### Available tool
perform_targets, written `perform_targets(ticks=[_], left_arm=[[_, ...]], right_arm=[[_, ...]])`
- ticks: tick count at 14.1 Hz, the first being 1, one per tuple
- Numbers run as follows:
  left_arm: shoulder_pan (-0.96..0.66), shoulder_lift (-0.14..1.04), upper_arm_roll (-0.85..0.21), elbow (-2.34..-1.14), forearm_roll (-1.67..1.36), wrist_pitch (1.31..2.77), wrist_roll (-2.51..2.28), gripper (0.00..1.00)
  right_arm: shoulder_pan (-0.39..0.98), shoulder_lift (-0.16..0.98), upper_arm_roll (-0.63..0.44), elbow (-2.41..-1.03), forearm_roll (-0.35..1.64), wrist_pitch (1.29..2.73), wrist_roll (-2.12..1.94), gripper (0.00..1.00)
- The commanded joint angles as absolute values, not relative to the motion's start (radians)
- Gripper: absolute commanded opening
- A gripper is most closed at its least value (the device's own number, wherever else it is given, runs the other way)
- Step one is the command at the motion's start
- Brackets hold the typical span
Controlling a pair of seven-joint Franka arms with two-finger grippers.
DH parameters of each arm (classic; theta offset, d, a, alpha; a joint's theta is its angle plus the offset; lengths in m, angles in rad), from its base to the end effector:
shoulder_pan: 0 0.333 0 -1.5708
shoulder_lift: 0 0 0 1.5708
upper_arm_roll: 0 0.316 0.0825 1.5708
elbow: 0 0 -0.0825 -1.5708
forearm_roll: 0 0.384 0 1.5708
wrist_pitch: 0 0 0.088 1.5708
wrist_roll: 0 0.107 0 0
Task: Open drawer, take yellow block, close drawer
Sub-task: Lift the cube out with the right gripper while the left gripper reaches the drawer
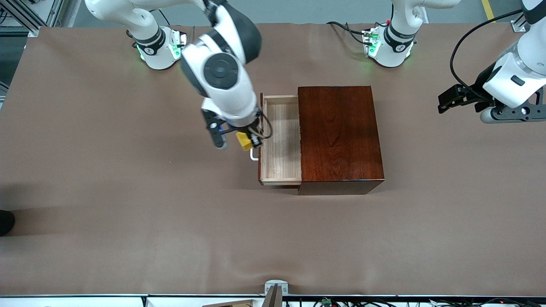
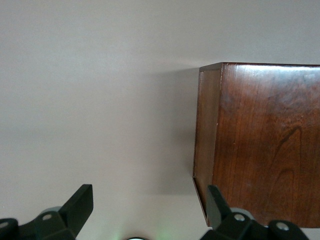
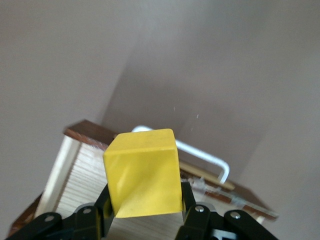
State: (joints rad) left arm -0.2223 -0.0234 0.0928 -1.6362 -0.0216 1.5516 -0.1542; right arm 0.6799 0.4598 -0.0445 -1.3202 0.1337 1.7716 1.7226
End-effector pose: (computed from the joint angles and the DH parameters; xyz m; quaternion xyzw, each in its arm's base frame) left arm 0.5387 -0.0719 0.6049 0.9994 0.0124 -0.0320 0.0074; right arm 0.5481 0.4261 0.4736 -0.8486 0.5261 0.0529 0.0175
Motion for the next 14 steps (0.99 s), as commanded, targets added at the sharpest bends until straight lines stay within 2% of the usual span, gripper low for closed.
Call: perform_targets(ticks=[1, 3, 5, 9, 12, 14], left_arm=[[-0.23, -0.028, 0.081, -1.644, -0.008, 1.566, -0.176, 1.0], [-0.233, -0.015, 0.051, -1.628, -0.008, 1.566, -0.216, 1.0], [-0.241, 0.033, -0.041, -1.582, -0.008, 1.566, -0.285, 1.0], [-0.27, 0.236, -0.244, -1.413, -0.009, 1.587, -0.565, 1.0], [-0.424, 0.377, -0.242, -1.296, -0.003, 1.679, -0.798, 1.0], [-0.506, 0.451, -0.241, -1.275, -0.003, 1.831, -0.993, 1.0]], right_arm=[[0.594, 0.387, -0.029, -1.331, 0.137, 1.677, 1.549, 0.0], [0.528, 0.353, -0.029, -1.336, 0.137, 1.597, 1.401, 0.0], [0.459, 0.327, -0.029, -1.342, 0.137, 1.531, 1.242, 0.0], [0.324, 0.295, -0.031, -1.362, 0.135, 1.445, 0.927, 0.0], [0.238, 0.259, -0.032, -1.423, 0.135, 1.442, 0.744, 0.0], [0.181, 0.258, -0.032, -1.439, 0.135, 1.436, 0.628, 0.0]])
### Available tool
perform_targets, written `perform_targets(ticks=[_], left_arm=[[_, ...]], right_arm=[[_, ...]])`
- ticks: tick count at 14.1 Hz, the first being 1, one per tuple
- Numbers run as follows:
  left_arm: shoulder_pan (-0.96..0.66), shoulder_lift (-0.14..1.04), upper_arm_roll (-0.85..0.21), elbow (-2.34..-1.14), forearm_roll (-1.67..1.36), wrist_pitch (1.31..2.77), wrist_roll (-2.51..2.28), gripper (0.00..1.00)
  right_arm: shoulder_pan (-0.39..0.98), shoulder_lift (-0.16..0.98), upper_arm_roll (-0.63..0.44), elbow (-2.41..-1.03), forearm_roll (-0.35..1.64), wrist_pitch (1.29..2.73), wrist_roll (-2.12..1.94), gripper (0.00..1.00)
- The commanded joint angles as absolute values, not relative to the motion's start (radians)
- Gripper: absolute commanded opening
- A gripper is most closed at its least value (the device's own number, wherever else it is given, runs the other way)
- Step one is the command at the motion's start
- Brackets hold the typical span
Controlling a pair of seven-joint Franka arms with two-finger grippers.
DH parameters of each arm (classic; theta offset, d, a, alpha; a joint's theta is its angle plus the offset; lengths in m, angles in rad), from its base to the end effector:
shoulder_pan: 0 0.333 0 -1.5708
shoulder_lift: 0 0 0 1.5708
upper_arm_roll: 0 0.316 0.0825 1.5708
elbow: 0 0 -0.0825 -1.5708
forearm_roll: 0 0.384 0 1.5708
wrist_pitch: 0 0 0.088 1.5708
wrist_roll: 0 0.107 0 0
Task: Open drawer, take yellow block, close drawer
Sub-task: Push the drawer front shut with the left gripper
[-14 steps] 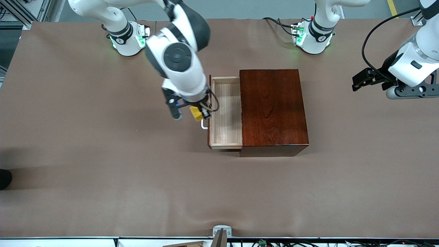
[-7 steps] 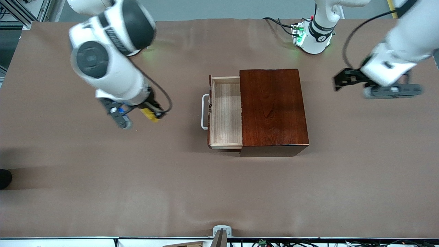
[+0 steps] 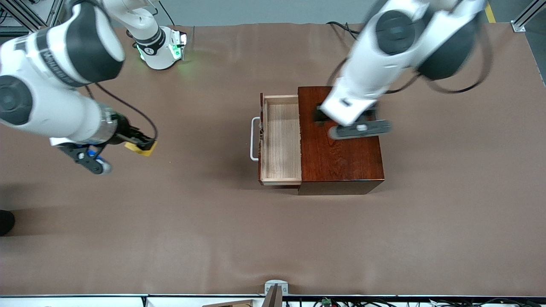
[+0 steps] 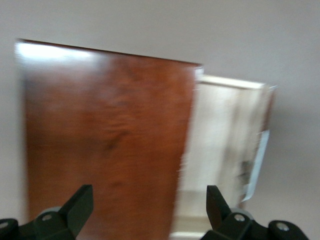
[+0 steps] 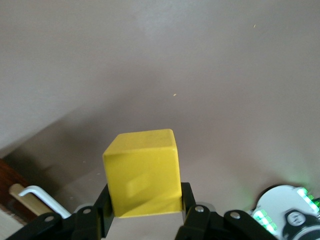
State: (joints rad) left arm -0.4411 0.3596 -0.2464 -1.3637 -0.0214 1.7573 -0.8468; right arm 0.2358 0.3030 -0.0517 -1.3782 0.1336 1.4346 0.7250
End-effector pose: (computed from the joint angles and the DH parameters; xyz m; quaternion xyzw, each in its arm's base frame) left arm 0.5335 -0.4059 0.5252 0.9943 0.0897 -0.0210 0.0539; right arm 0.6088 0.1339 0.5254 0.9550 -0.2636 -0.1360 0.0008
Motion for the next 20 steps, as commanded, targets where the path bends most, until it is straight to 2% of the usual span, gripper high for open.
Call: perform_targets(ticks=[1, 4, 7, 10, 13, 17, 20], left_arm=[[-0.549, 0.495, -0.236, -1.264, -0.003, 1.909, -1.106, 1.0], [-0.697, 0.627, -0.171, -1.207, -0.002, 2.104, -1.375, 1.0], [-0.904, 0.728, 0.004, -1.158, -0.005, 2.261, -1.573, 1.0], [-0.977, 0.817, 0.058, -1.152, -0.006, 2.365, -1.75, 1.0], [-1.021, 0.848, 0.095, -1.16, -0.003, 2.364, -1.894, 1.0], [-1.029, 0.858, 0.127, -1.161, -0.003, 2.223, -1.953, 1.0], [-1.028, 0.851, 0.149, -1.161, -0.003, 2.157, -1.95, 1.0]], right_arm=[[0.16, 0.258, -0.032, -1.471, 0.135, 1.442, 0.567, 0.0], [0.109, 0.262, -0.034, -1.571, 0.129, 1.502, 0.444, 0.0], [0.06, 0.27, -0.034, -1.63, 0.123, 1.555, 0.352, 0.0], [0.034, 0.268, -0.034, -1.677, 0.123, 1.585, 0.298, 0.0], [0.032, 0.268, -0.035, -1.738, 0.112, 1.623, 0.267, 0.0], [0.005, 0.264, -0.035, -1.882, 0.098, 1.773, 0.186, 0.0], [-0.009, 0.27, -0.035, -1.937, 0.086, 1.853, 0.154, 0.0]])
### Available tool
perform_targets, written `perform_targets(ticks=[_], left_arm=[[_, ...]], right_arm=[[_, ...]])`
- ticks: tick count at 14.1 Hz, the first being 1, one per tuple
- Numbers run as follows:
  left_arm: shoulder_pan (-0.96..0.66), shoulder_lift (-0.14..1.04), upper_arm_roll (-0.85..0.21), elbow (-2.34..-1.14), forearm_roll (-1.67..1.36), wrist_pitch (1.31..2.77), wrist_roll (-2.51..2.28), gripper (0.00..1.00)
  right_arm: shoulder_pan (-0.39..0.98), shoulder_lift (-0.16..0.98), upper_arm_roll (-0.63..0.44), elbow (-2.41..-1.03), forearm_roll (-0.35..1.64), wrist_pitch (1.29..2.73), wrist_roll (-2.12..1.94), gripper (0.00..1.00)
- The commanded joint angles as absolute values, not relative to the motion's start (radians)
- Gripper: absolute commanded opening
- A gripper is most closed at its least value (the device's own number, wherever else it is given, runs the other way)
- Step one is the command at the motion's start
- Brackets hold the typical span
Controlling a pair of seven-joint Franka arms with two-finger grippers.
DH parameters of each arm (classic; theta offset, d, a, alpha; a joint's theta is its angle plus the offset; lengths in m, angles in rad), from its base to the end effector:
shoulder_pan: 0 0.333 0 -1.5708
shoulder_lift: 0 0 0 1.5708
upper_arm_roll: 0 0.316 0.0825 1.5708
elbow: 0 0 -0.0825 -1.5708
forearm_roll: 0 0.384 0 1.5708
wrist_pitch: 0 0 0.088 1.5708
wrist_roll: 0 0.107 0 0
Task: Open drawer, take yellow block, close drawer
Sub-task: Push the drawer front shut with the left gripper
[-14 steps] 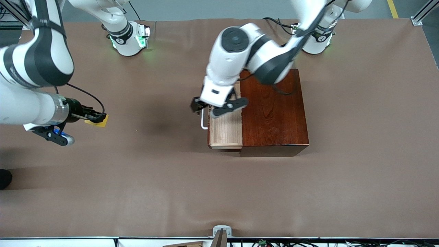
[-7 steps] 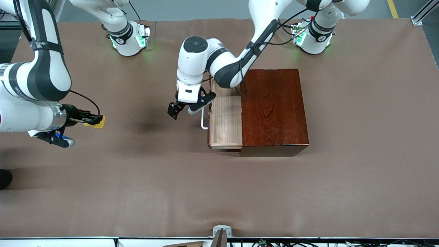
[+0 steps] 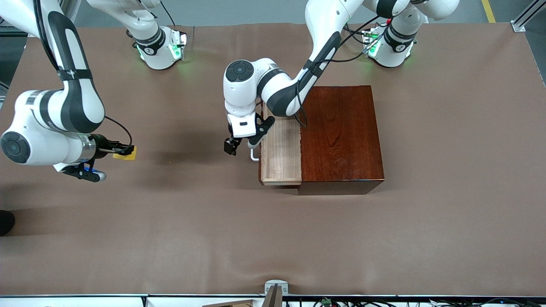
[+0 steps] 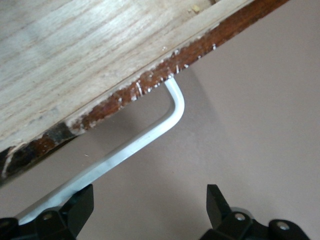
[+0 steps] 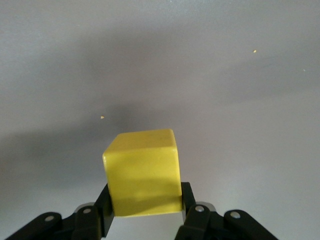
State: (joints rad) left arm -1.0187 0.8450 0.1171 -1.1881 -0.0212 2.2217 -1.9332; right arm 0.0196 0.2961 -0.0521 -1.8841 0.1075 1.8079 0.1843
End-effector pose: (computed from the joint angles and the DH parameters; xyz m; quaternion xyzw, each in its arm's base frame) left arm 0.4605 -0.6274 0.2977 0.8741 0.4748 0.0470 0.0905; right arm 0.5765 -0.0086 0.3278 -0.9735 0.1284 0.1871 0.0272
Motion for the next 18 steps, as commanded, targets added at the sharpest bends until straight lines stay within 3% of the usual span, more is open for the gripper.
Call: perform_targets(ticks=[1, 8, 11, 16, 18], left_arm=[[-1.023, 0.848, 0.152, -1.161, -0.002, 2.136, -1.947, 1.0], [-0.962, 0.799, 0.192, -1.169, -0.003, 1.898, -1.879, 1.0], [-0.937, 0.799, 0.193, -1.17, 0.0, 1.8, -1.879, 1.0], [-0.91, 0.759, 0.187, -1.167, -0.005, 1.787, -1.84, 1.0], [-0.905, 0.677, 0.193, -1.169, 0.0, 1.787, -1.719, 1.0]], right_arm=[[-0.015, 0.268, -0.035, -1.969, 0.063, 1.914, 0.123, 0.0], [-0.057, 0.294, -0.035, -2.147, 0.026, 2.193, 0.087, 0.0], [-0.061, 0.333, -0.035, -2.154, 0.009, 2.232, 0.078, 0.0], [-0.092, 0.377, -0.034, -2.154, 0.0, 2.269, 0.038, 0.0], [-0.092, 0.388, -0.034, -2.155, 0.0, 2.279, 0.038, 0.0]])
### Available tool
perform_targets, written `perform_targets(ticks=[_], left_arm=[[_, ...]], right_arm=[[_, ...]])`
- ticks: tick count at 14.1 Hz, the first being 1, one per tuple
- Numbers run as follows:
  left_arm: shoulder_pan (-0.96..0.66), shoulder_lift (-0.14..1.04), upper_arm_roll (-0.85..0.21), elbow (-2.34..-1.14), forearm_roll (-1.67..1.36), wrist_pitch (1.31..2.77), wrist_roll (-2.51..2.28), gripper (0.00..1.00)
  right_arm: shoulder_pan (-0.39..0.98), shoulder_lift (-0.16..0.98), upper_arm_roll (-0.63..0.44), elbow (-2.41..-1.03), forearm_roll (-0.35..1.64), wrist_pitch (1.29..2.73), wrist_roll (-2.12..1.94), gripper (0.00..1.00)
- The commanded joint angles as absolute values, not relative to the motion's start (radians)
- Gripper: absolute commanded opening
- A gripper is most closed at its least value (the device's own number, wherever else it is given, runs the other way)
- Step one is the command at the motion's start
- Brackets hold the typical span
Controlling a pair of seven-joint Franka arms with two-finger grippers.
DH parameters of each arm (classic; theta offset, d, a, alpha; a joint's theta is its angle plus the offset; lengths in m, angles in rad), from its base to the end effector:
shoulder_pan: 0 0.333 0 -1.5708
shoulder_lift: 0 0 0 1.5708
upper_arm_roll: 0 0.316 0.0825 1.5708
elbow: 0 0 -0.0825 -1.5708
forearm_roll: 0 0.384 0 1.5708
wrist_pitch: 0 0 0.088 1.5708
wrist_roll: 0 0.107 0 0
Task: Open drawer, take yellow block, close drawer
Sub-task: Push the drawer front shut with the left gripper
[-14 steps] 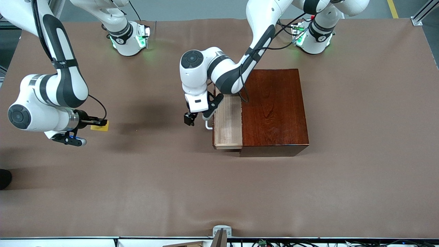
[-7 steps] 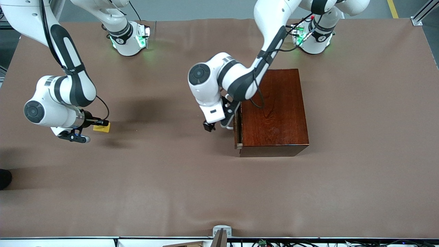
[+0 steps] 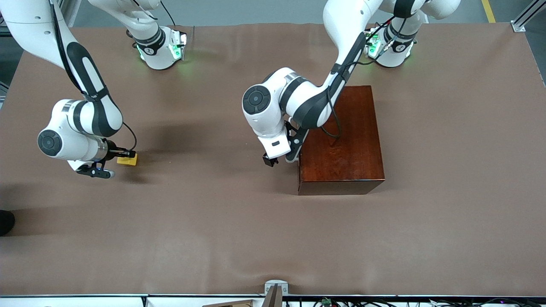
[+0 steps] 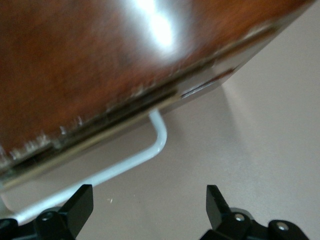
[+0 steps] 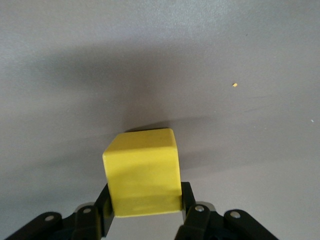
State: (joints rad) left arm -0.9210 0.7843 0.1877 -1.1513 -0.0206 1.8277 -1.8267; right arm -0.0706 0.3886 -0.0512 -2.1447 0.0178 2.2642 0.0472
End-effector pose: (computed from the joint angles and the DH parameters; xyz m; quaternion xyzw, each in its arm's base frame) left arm 0.5255 -0.5292 0.3291 -0.8624 -0.5007 -0.0414 0.0621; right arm 0.5357 -0.0656 0.1999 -0.9869 0.0896 0.1339 0.0012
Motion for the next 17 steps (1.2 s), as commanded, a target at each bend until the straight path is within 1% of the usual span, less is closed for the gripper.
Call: perform_targets(ticks=[1, 2, 3, 4, 6, 9, 11, 14, 17], left_arm=[[-0.891, 0.635, 0.193, -1.173, -0.002, 1.786, -1.638, 1.0], [-0.85, 0.597, 0.192, -1.18, -0.002, 1.783, -1.579, 1.0], [-0.818, 0.55, 0.189, -1.189, -0.002, 1.763, -1.525, 1.0], [-0.784, 0.519, 0.189, -1.19, -0.008, 1.741, -1.455, 1.0], [-0.697, 0.457, 0.18, -1.192, -0.023, 1.711, -1.305, 1.0], [-0.594, 0.387, 0.179, -1.193, -0.048, 1.617, -1.015, 1.0], [-0.517, 0.351, 0.179, -1.193, -0.061, 1.553, -0.783, 1.0], [-0.427, 0.313, 0.181, -1.195, -0.064, 1.479, -0.568, 1.0], [-0.351, 0.252, 0.183, -1.258, -0.061, 1.471, -0.338, 1.0]], right_arm=[[-0.094, 0.394, -0.034, -2.158, 0.0, 2.286, 0.038, 0.0], [-0.094, 0.396, -0.034, -2.163, 0.0, 2.286, 0.038, 0.1], [-0.091, 0.396, -0.034, -2.16, 0.0, 2.272, 0.04, 0.56], [-0.089, 0.393, -0.034, -2.16, 0.0, 2.264, 0.041, 1.0], [-0.091, 0.376, -0.032, -2.142, 0.0, 2.215, 0.04, 1.0], [-0.081, 0.319, -0.025, -2.088, 0.002, 2.067, 0.04, 1.0], [-0.069, 0.313, -0.023, -1.984, 0.006, 1.911, 0.041, 1.0], [-0.032, 0.313, -0.023, -1.798, 0.011, 1.683, 0.044, 1.0], [-0.012, 0.313, -0.023, -1.636, 0.012, 1.544, 0.055, 1.0]])
